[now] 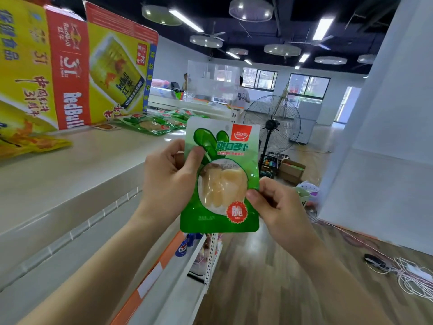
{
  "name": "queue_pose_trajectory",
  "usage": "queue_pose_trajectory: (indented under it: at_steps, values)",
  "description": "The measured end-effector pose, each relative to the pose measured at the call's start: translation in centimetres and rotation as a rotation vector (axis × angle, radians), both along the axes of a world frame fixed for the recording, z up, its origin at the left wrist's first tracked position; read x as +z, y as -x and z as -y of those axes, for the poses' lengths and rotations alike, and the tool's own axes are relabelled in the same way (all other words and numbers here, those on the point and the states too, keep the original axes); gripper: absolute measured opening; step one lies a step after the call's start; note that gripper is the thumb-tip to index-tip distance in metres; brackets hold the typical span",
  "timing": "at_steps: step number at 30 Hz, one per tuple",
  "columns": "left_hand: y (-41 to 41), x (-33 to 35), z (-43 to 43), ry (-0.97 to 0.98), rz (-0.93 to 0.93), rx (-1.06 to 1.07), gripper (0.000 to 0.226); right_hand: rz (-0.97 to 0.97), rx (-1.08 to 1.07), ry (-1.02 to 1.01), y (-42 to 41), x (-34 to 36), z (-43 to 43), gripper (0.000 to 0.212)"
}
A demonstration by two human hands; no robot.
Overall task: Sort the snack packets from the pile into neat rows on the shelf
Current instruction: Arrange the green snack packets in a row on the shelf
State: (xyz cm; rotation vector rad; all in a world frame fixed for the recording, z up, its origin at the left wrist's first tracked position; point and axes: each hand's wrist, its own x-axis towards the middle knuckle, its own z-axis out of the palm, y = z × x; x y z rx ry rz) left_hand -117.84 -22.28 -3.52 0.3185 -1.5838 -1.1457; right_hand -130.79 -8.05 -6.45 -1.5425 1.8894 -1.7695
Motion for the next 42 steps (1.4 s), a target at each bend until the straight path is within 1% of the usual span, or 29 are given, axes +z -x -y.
queue_pose_trajectory:
  at_steps: [7, 12, 15, 18, 20, 22, 26, 30, 32, 36, 38, 39, 41, 42]
  values:
    - [3.6, -1.3, 2.8, 0.038, 0.02, 0.056, 0.013, 0.037, 0.008, -0.013, 3.7, -0.9, 2.5, 0.019]
    - [6.9, -2.2, 4.6, 0.006, 0.069, 0.084, 0.019, 0.105, 0.07, -0.043, 7.3, -2.0, 4.8, 0.022]
    - [9.0, -2.6, 5.8, -0.005, 0.098, 0.124, 0.023, 0.124, 0.116, -0.044, 9.9, -2.4, 6.6, 0.019]
    - [11.3, -2.8, 7.2, -0.006, 0.118, 0.198, 0.022, 0.102, 0.164, -0.041, 13.0, -2.8, 8.9, 0.014]
    - [13.0, -2.5, 8.2, -0.001, 0.131, 0.247, 0.024, 0.093, 0.201, -0.033, 15.3, -2.8, 10.6, 0.017]
    - [14.9, -2.0, 9.0, 0.009, 0.142, 0.285, 0.027, 0.104, 0.243, -0.015, 17.7, -2.3, 12.1, 0.015]
    - [18.6, -1.0, 10.4, 0.021, 0.153, 0.364, 0.024, 0.064, 0.31, -0.006, 22.7, -1.6, 15.0, 0.015]
    - [21.7, -0.7, 10.9, 0.022, 0.157, 0.441, 0.034, 0.062, 0.396, -0.033, 26.7, -1.2, 17.2, 0.02]
    - [23.0, -0.8, 11.3, 0.019, 0.164, 0.485, 0.031, 0.084, 0.451, -0.051, 28.2, -1.1, 18.3, 0.022]
    - [23.8, -1.2, 12.2, 0.022, 0.208, 0.589, 0.025, 0.063, 0.491, -0.057, 29.5, -2.0, 20.6, 0.018]
    - [23.5, -1.5, 12.8, 0.011, 0.219, 0.618, 0.02, 0.076, 0.53, -0.077, 29.4, -2.4, 21.7, 0.028]
    - [23.3, -1.6, 13.1, 0.002, 0.217, 0.633, 0.018, 0.094, 0.545, -0.084, 29.2, -2.5, 22.3, 0.028]
    - [23.0, -1.7, 13.9, -0.013, 0.209, 0.667, 0.016, 0.157, 0.583, -0.091, 28.7, -2.5, 23.6, 0.017]
    - [22.8, -1.7, 14.3, -0.019, 0.206, 0.68, 0.015, 0.177, 0.597, -0.103, 28.4, -2.5, 24.2, 0.014]
